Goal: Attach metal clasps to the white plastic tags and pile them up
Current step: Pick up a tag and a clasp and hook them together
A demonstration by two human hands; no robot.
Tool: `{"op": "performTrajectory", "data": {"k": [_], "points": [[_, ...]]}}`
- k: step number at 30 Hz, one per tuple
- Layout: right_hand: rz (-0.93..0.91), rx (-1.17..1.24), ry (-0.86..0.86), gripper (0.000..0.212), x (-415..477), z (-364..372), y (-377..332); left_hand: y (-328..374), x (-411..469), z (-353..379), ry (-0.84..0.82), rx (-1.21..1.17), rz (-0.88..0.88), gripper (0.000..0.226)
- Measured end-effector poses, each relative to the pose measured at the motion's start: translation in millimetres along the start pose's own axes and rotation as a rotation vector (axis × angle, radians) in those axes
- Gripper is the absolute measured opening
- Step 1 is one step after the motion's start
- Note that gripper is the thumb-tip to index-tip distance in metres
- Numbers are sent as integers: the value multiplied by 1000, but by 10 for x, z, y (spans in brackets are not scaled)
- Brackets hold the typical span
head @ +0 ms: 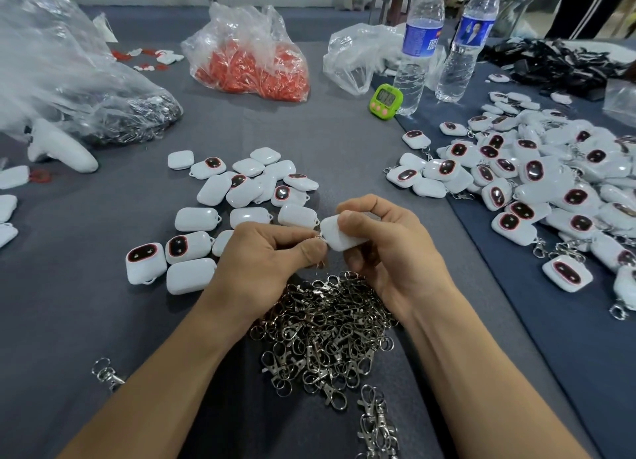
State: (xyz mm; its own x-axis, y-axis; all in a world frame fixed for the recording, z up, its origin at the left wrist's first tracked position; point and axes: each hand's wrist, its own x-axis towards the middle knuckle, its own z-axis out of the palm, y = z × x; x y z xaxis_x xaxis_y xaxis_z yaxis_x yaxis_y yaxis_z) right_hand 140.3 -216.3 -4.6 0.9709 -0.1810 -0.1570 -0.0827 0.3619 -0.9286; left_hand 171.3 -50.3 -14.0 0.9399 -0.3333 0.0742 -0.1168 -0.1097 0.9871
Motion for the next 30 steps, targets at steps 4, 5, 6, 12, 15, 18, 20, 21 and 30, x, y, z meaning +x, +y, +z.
{"op": "performTrajectory", "data": {"k": [4, 5, 6, 12, 15, 18, 20, 21, 30], "points": [[-145, -167, 30, 18, -13, 49, 52, -55, -30, -5, 151, 598, 328, 8], [-168, -207, 46, 17, -12, 64, 63, -77, -41, 8, 169, 750, 427, 12], [-177, -226, 58, 17, -12, 76, 68, -94, -54, 23, 183, 829, 488, 12], [-82, -60, 63, 18, -13, 63, 16, -58, -26, 41, 168, 283, 143, 15], [-39, 22, 69, 15, -12, 60, 3, -35, -6, 61, 145, 93, 71, 18], [-34, 60, 55, 12, -15, 82, 24, -20, -27, 56, 189, 125, 127, 11], [-46, 55, 57, 12, -15, 91, 41, -27, -41, 32, 222, 289, 238, 10], [-68, 33, 63, 12, -13, 92, 53, -26, -43, 22, 232, 418, 322, 13], [-319, -363, 170, 10, -18, 113, 161, -69, -59, 6, 251, 865, 562, 11]]}}
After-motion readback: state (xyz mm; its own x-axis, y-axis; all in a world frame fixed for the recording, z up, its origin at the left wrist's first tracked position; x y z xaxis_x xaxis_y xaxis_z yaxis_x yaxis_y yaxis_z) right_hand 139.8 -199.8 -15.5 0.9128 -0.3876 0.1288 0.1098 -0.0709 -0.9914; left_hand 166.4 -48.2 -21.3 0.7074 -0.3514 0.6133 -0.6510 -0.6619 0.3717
